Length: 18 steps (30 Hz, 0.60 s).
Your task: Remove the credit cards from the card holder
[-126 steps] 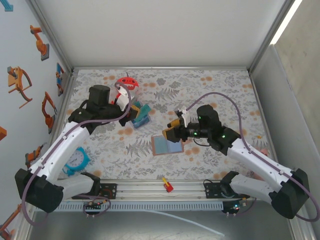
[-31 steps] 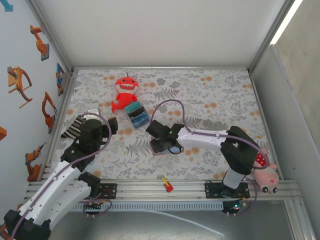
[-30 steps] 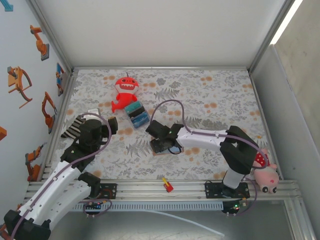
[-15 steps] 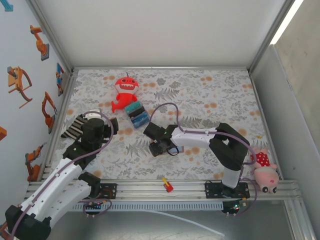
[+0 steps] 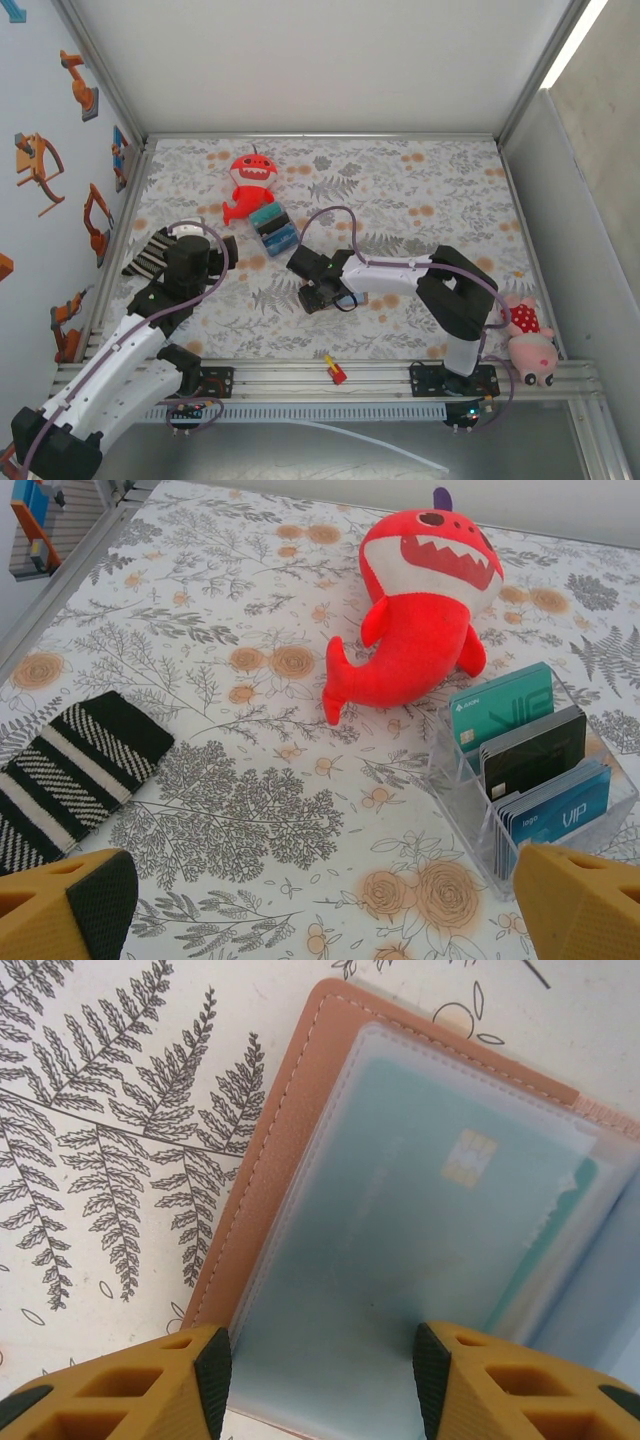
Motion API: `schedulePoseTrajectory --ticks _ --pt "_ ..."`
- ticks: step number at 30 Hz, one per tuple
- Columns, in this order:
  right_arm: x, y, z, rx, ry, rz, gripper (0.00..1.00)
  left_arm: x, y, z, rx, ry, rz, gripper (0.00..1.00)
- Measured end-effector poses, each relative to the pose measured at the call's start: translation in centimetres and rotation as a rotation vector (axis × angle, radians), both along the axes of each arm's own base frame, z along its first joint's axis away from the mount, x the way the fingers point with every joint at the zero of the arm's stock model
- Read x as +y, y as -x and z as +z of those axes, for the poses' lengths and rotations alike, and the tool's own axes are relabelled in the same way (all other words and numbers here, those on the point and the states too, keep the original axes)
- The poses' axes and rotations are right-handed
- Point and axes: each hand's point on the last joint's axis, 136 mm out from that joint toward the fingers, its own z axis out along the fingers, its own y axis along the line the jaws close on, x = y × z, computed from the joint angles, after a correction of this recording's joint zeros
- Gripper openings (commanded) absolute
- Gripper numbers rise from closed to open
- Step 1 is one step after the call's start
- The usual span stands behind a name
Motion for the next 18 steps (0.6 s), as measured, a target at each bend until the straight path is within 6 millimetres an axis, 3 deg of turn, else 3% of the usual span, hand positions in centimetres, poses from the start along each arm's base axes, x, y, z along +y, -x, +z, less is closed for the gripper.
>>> schedulePoseTrajectory --ticks 12,18 --pt "-0.25 -0.19 -0.21 -0.018 0.019 -0.008 0.43 -0.44 -0.07 0.62 0.0 0.014 -0.019 0.97" --pt "-0.42 -0.51 -0.15 -0.037 0.028 -0.018 0.28 -0.56 0.1 0.82 0.01 0.016 -0.029 0.97"
